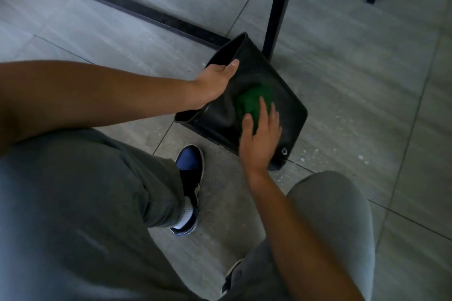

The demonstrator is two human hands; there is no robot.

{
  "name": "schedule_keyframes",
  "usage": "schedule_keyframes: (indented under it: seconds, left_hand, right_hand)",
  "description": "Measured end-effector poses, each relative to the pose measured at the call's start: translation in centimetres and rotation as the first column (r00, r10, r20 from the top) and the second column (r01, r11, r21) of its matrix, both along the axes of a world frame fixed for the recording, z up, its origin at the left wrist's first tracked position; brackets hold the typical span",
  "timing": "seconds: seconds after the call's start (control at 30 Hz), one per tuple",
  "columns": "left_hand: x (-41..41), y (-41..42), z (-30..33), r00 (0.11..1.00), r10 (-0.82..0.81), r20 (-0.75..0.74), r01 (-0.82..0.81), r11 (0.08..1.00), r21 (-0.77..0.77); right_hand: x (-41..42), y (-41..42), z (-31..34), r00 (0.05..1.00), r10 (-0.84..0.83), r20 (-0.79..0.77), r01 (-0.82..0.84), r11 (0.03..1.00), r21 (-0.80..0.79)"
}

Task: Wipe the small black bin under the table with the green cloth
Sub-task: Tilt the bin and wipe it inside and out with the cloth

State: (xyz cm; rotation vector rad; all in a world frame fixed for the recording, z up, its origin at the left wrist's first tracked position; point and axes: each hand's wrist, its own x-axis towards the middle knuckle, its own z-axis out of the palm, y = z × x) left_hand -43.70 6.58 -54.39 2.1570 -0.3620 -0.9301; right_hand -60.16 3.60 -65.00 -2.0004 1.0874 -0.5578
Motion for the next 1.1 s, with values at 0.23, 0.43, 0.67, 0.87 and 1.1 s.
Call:
schedule_keyframes:
  seconds: [0.23, 0.43, 0.67, 0.87, 1.1]
  left_hand:
    - [0.3, -0.2, 0.3, 0.998, -0.060, -0.009, 0.060, 0.998, 0.002]
    - [1.4, 0.3, 0.0, 0.996, -0.032, -0.078, 0.035, 0.999, 0.032]
    - [1.4, 0.5, -0.1, 0.990, 0.032, -0.136, -0.025, 0.998, 0.057]
    - [2.3, 1.4, -1.1, 0.972, 0.119, -0.202, -0.112, 0.993, 0.045]
    - [1.5, 0.9, 0.2, 0.988, 0.017, -0.157, -0.010, 0.999, 0.045]
  right_hand:
    - [-4.6, -3.3, -4.5, 0.872, -0.469, -0.141, 0.484, 0.782, 0.392]
    - [-5.1, -4.8, -5.5, 0.759, -0.633, -0.154, 0.570, 0.532, 0.625]
    - [-1.7, 1.6, -1.2, 0.998, 0.010, 0.065, -0.011, 1.000, 0.012]
    - [-1.8, 1.9, -1.6, 0.993, 0.074, -0.092, -0.088, 0.984, -0.156]
    - [-4.1, -4.1, -0.2, 0.913, -0.405, -0.054, 0.389, 0.820, 0.420]
